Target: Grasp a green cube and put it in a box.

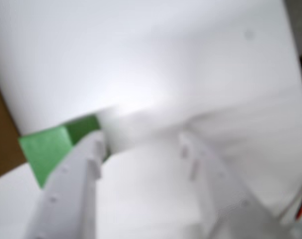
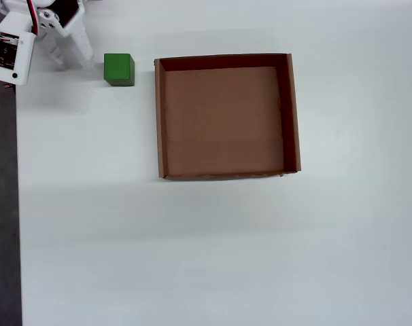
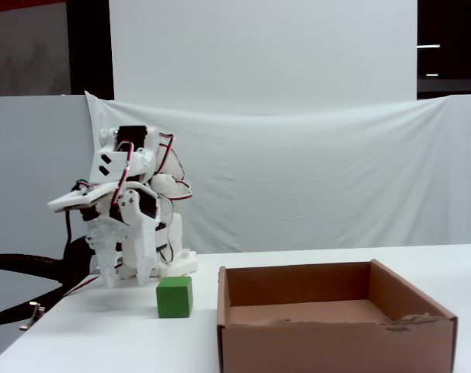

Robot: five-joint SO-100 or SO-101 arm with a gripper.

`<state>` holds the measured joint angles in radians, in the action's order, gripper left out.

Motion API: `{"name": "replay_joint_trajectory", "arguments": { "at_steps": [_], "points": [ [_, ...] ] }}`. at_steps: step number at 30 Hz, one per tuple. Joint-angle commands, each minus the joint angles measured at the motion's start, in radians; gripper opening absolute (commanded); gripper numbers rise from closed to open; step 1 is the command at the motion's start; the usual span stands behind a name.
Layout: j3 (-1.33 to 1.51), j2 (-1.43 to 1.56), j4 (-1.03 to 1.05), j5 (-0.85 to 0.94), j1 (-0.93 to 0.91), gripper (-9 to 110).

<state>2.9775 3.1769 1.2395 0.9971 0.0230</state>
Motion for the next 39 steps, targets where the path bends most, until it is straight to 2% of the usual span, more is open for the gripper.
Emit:
{"name": "replay_joint_trajectory", "arguments": {
  "at_steps": [1, 20, 22, 26, 39],
  "points": [
    [-0.005, 0.006, -0.005, -0.031, 0.005, 21],
    [-0.005, 0.006, -0.005, -0.032, 0.005, 21],
    [-0.005, 0.008, -0.006, -0.034, -0.041, 21],
    [-0.005, 0.006, -0.008, -0.035, 0.071, 21],
    [-0.005, 0.006, -0.008, -0.037, 0.081, 24]
  ]
}}
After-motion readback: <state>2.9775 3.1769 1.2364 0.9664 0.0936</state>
